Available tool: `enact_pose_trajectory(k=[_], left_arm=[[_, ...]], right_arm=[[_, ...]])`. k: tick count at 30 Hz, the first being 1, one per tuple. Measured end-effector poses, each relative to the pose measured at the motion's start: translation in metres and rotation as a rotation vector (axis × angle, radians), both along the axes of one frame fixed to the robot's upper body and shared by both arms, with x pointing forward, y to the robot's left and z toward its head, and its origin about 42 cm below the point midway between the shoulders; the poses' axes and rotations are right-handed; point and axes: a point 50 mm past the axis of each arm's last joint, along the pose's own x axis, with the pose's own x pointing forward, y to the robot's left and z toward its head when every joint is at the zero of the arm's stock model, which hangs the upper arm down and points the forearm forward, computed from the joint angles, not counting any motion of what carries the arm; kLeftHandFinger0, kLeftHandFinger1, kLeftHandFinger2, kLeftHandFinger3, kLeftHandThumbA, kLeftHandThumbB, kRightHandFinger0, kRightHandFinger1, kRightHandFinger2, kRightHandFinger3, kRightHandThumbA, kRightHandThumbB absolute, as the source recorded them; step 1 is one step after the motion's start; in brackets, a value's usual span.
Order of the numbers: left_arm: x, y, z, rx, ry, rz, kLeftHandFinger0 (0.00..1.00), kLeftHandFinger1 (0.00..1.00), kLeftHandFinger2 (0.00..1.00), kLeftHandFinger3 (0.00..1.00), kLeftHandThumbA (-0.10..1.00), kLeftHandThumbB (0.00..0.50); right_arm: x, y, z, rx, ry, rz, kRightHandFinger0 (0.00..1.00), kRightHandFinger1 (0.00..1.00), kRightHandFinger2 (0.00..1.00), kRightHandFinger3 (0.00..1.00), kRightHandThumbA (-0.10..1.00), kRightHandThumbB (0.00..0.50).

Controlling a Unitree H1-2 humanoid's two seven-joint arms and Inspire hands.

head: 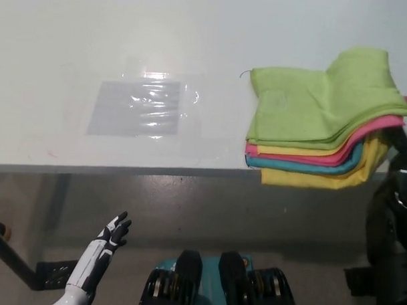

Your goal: A stack of folded microfibre clothes with a single fold is kept infront of the robot. the robot uses its right hand to grab one end of the clothes and pulla it away from the other end to unfold

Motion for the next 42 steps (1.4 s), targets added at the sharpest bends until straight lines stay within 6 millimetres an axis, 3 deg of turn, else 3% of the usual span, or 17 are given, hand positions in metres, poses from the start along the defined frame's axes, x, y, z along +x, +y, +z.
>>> enact_pose_trajectory(k=[4,5,11,12,18,22,28,31,34,37,39,42], left_arm=[[-0.003,0.005,-0.001,0.007,0.005,0.009,1.0,1.0,1.0,1.0,0.98,0.204],[-0.003,0.005,-0.002,0.007,0.005,0.009,1.0,1.0,1.0,1.0,0.99,0.207],[-0.003,0.005,-0.002,0.007,0.006,0.008,1.0,1.0,1.0,1.0,0.97,0.192],[-0.003,0.005,-0.002,0.008,0.007,0.009,1.0,1.0,1.0,1.0,0.97,0.192],[-0.003,0.005,-0.002,0.008,0.008,0.009,1.0,1.0,1.0,1.0,0.97,0.17],[-0.003,0.005,-0.002,0.008,0.009,0.009,1.0,1.0,1.0,1.0,0.95,0.16],[-0.003,0.005,-0.002,0.008,0.011,0.009,1.0,1.0,1.0,1.0,0.94,0.167],[-0.003,0.005,-0.002,0.008,0.011,0.009,1.0,1.0,1.0,1.0,0.94,0.163],[-0.002,0.005,-0.001,0.01,0.007,0.006,1.0,1.0,1.0,1.0,0.92,0.165],[0.002,0.006,0.002,0.014,-0.002,0.003,1.0,1.0,1.0,1.0,0.93,0.184],[0.003,0.008,0.004,0.021,-0.006,0.0,1.0,1.0,1.0,1.0,0.93,0.202],[0.005,0.009,0.005,0.024,-0.009,-0.005,1.0,1.0,1.0,1.0,0.94,0.206]], right_arm=[[-0.019,-0.031,0.022,-0.077,-0.116,-0.045,1.0,1.0,1.0,1.0,1.0,0.324],[-0.024,-0.035,0.027,-0.097,-0.138,-0.052,1.0,1.0,1.0,1.0,1.0,0.293],[-0.044,-0.037,0.064,-0.2,-0.278,-0.06,1.0,1.0,1.0,1.0,1.0,0.306],[-0.048,-0.035,0.072,-0.223,-0.307,-0.06,1.0,1.0,1.0,1.0,1.0,0.292],[-0.068,-0.018,0.115,-0.325,-0.463,-0.051,1.0,1.0,1.0,1.0,1.0,0.326],[-0.089,0.0,0.142,-0.382,-0.573,-0.033,1.0,1.0,1.0,1.0,1.0,0.24],[-0.129,0.034,0.161,-0.463,-0.694,0.038,1.0,1.0,1.0,1.0,1.0,0.218],[-0.149,0.056,0.161,-0.504,-0.733,0.102,1.0,1.0,1.0,1.0,1.0,0.185],[-0.184,0.095,0.143,-0.577,-0.747,0.248,1.0,1.0,1.0,1.0,1.0,0.154],[-0.202,0.112,0.108,-0.618,-0.67,0.35,1.0,1.0,1.0,1.0,1.0,0.204],[-0.209,0.117,0.081,-0.629,-0.587,0.405,1.0,1.0,1.0,1.0,1.0,0.174],[-0.21,0.115,0.043,-0.639,-0.46,0.456,1.0,1.0,1.0,1.0,1.0,0.171]])
